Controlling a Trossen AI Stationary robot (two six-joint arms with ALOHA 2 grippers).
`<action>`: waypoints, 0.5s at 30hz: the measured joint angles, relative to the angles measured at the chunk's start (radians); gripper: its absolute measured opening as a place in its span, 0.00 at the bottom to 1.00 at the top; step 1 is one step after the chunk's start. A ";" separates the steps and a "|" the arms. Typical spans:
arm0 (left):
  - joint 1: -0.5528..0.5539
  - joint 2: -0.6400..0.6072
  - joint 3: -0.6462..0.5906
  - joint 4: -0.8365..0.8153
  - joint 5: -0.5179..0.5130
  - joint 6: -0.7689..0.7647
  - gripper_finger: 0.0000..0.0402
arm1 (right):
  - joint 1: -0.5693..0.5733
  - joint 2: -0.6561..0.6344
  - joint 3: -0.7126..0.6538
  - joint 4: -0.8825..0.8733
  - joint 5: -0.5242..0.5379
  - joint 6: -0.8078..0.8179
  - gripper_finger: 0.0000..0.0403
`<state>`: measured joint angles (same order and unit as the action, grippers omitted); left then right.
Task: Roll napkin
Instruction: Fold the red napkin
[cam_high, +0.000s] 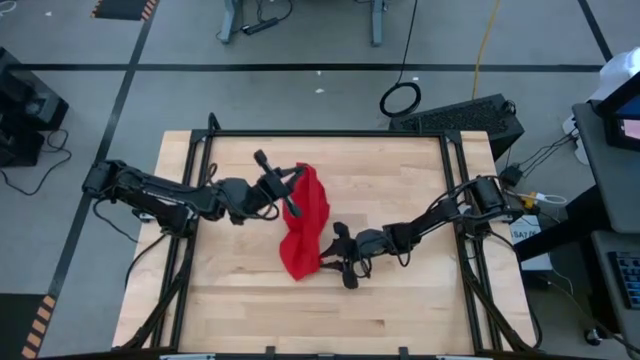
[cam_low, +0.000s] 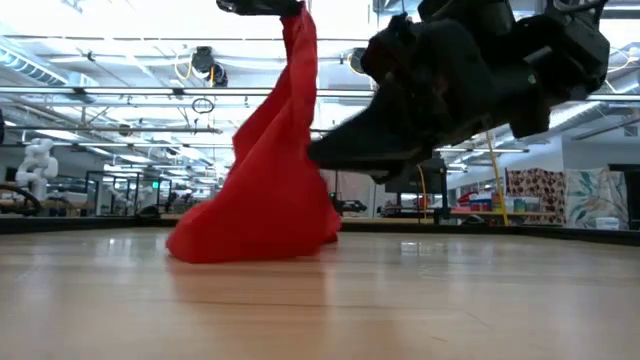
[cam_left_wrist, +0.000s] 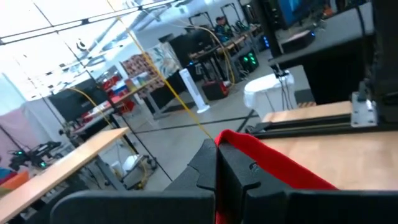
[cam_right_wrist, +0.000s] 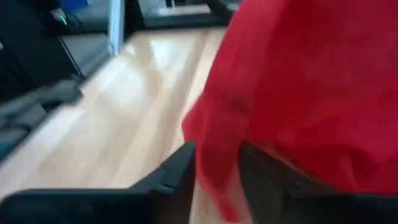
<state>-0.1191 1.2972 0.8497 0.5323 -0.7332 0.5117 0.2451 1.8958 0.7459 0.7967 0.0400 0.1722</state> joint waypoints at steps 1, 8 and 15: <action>0.010 -0.006 0.000 -0.001 0.002 0.000 0.00 | -0.001 -0.005 0.001 -0.041 0.026 -0.004 0.20; 0.070 -0.033 0.000 -0.009 0.149 -0.001 0.00 | -0.033 -0.006 0.000 -0.271 0.256 0.006 0.03; 0.161 -0.036 0.000 -0.031 0.142 -0.017 0.00 | -0.090 -0.031 0.001 -0.311 0.275 0.009 0.07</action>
<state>0.0418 1.2610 0.8497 0.5013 -0.5913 0.4947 0.1550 1.8651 0.7471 0.4859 0.3150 0.1808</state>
